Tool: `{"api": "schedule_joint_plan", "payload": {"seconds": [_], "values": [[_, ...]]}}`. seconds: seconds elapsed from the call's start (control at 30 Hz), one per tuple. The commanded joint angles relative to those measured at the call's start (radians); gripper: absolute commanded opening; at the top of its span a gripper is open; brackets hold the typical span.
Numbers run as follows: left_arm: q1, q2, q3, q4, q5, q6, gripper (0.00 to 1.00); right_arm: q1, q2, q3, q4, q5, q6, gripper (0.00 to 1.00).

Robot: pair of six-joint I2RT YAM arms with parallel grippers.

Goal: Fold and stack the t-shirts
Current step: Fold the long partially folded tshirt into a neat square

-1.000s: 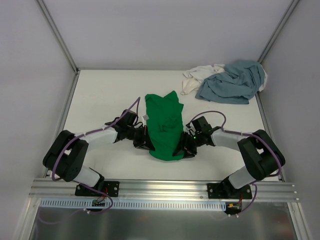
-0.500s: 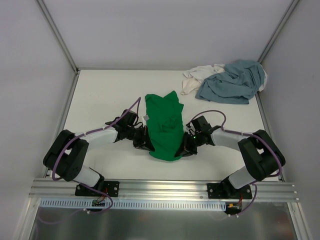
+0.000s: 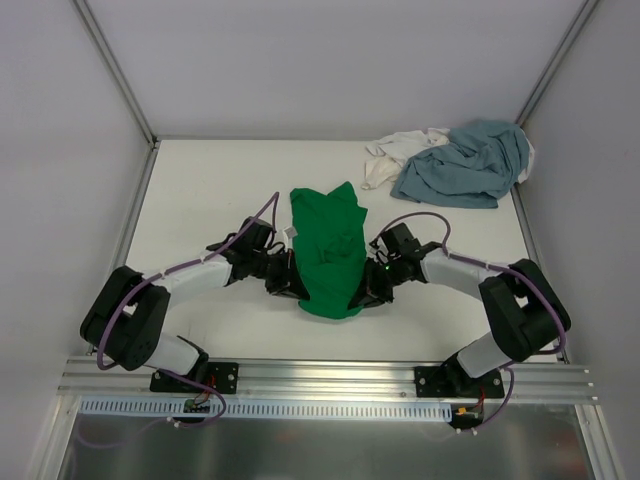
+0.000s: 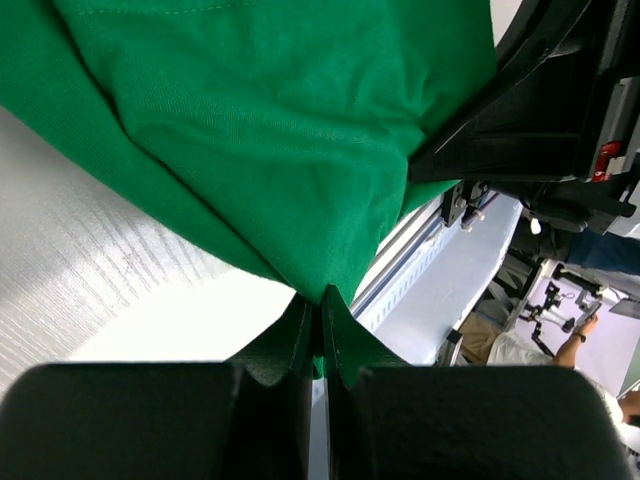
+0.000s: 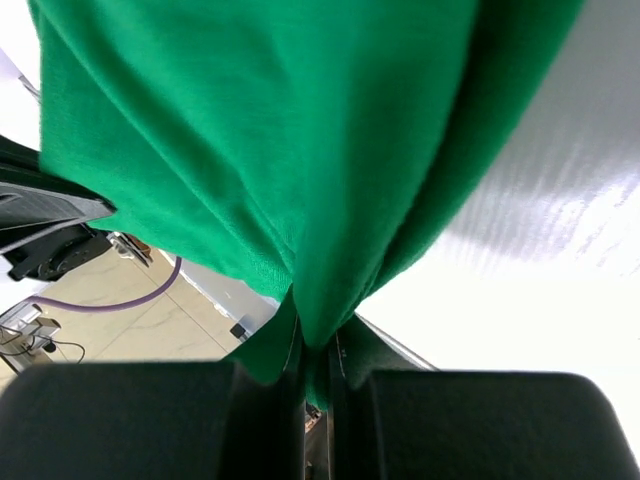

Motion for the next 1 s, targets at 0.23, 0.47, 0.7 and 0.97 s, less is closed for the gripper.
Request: {"api": "schedule_joint_plan", "payload": {"seconds": [0.23, 0.47, 0.7, 0.97], "values": [[-0.008, -0.038, 0.153, -0.077, -0.009, -0.006, 0.0, -0.003, -0.012, 0.229, -0.184, -0.027, -0.062, 0.0], [0.026, -0.023, 0.245, -0.129, -0.008, 0.009, 0.0, -0.043, 0.034, 0.333, -0.241, -0.061, -0.085, 0.0], [0.077, -0.014, 0.274, -0.156, 0.011, 0.021, 0.0, -0.105, 0.076, 0.418, -0.31, -0.083, -0.132, 0.0], [0.104, -0.003, 0.291, -0.166, 0.021, 0.023, 0.0, -0.125, 0.097, 0.438, -0.322, -0.106, -0.141, 0.0]]}}
